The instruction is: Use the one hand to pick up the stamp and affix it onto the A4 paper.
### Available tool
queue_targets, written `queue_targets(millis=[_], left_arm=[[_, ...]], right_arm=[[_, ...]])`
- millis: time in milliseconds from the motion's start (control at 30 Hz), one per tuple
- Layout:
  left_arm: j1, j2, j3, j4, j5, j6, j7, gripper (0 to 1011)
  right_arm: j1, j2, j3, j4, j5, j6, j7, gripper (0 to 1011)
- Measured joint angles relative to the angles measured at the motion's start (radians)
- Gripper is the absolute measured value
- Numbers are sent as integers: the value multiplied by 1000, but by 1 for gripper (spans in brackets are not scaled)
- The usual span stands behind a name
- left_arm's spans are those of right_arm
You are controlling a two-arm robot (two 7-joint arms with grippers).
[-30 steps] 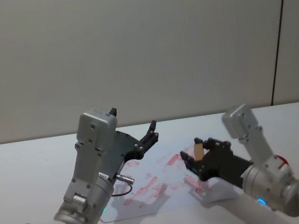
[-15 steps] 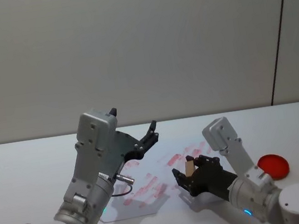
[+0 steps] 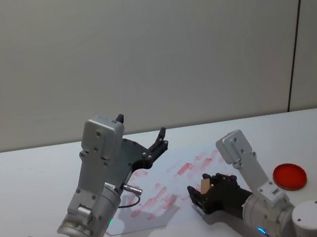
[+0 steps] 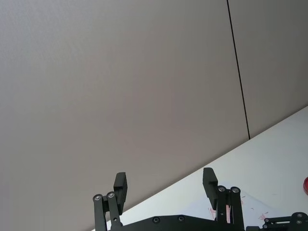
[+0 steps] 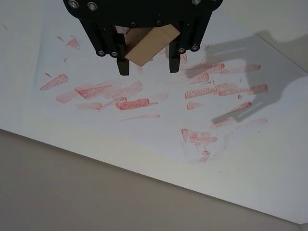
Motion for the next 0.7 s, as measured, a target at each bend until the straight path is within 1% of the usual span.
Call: queue_targets(millis=[267, 700], left_arm=[[0, 0, 0, 0, 0, 0, 0, 1003], [0, 0, 0, 0, 0, 0, 0, 1002]], right_arm=[[-6, 0, 1, 7, 11, 16, -16, 480], [-3, -2, 2, 25, 6, 24, -23, 477]])
